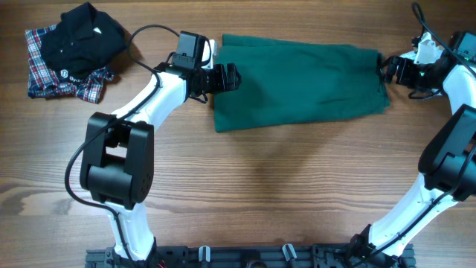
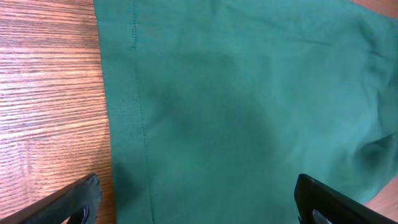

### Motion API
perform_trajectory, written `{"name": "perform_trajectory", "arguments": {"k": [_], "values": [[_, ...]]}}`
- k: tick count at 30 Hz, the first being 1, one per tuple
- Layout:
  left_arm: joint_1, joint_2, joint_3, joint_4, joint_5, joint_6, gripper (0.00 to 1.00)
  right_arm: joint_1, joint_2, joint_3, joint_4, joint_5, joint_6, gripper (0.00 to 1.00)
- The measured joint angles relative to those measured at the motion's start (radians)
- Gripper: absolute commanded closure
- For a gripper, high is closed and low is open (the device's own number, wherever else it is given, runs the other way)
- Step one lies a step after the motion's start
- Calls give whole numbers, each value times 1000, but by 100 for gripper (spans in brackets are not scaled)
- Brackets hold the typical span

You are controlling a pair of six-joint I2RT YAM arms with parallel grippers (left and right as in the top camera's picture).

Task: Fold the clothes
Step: 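Hold the left end with the left gripper and adjust the right end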

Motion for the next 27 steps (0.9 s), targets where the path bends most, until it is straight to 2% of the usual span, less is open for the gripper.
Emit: {"name": "perform_trajectory", "arguments": {"k": [8, 27], "values": [[9, 47, 0, 8, 15, -74, 0, 12, 0, 0, -9, 0, 0, 0], [27, 98, 5, 78, 180, -98, 0, 15, 0, 0, -20, 0, 15, 0]]}}
